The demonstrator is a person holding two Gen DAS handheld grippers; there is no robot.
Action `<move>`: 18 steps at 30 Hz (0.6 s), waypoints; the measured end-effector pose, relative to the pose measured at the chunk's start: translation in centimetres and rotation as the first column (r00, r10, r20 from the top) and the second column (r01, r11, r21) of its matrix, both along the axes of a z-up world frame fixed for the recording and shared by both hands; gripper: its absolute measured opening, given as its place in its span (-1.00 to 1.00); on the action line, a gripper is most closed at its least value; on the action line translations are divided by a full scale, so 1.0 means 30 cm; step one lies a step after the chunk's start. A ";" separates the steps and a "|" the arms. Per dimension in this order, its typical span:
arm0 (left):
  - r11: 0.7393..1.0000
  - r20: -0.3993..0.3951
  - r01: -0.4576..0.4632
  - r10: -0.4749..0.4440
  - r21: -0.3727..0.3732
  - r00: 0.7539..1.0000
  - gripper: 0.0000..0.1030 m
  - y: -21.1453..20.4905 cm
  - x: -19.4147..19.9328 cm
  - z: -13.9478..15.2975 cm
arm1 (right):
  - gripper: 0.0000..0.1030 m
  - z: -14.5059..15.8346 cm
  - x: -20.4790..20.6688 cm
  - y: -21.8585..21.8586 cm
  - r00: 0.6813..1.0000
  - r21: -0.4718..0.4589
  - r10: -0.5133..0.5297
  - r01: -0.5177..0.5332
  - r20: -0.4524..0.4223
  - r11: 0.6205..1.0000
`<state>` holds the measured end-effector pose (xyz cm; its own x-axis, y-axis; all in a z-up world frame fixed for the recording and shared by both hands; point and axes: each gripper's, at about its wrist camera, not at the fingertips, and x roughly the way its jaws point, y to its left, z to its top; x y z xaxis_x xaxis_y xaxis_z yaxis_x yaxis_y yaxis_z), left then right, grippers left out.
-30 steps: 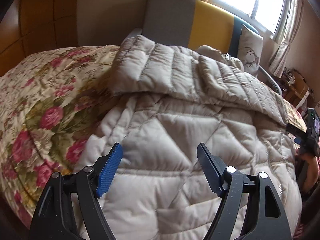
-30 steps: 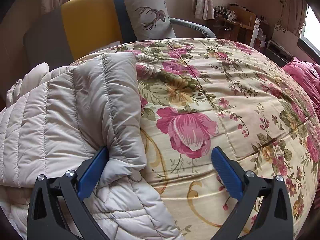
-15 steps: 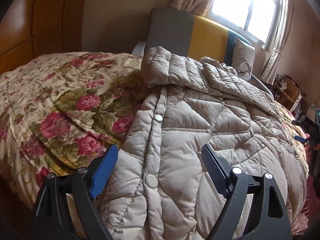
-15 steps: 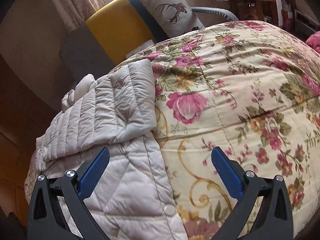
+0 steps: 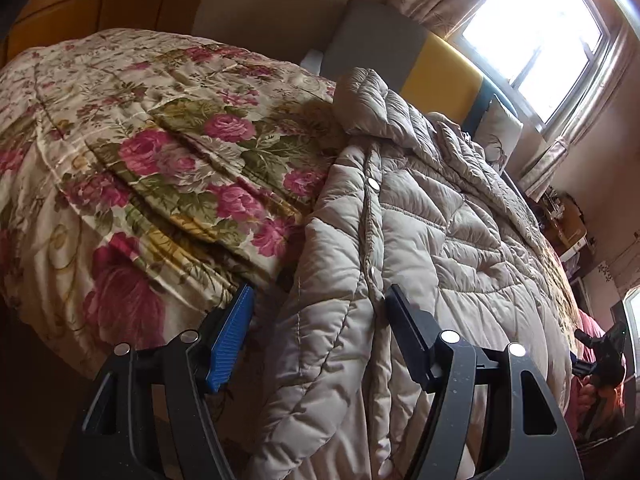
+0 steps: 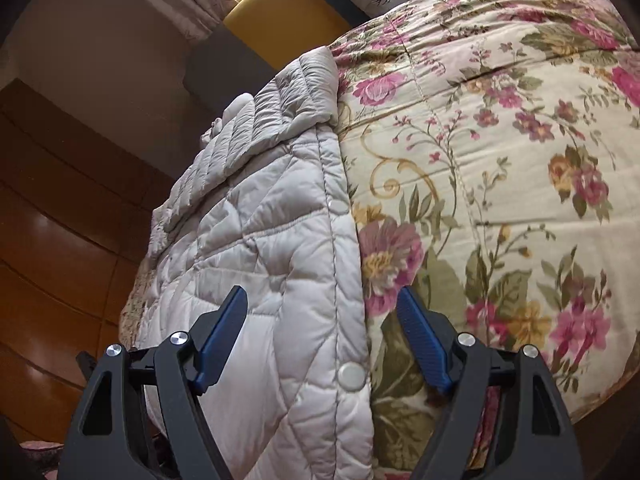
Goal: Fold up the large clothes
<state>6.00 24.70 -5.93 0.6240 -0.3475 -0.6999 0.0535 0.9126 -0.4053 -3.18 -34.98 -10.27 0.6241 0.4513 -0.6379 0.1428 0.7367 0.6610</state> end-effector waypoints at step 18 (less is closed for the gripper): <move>0.927 -0.040 0.311 -0.326 -0.211 0.945 -0.18 -0.092 -0.123 -0.083 | 0.29 -0.111 -0.116 0.141 0.977 0.277 0.209 -0.213 0.045 0.937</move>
<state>2.31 21.93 -8.42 0.4073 -0.6562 -0.6352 0.2915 0.7525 -0.5905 -6.67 -30.75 -13.61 0.5032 0.7319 -0.4594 -0.0074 0.5352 0.8447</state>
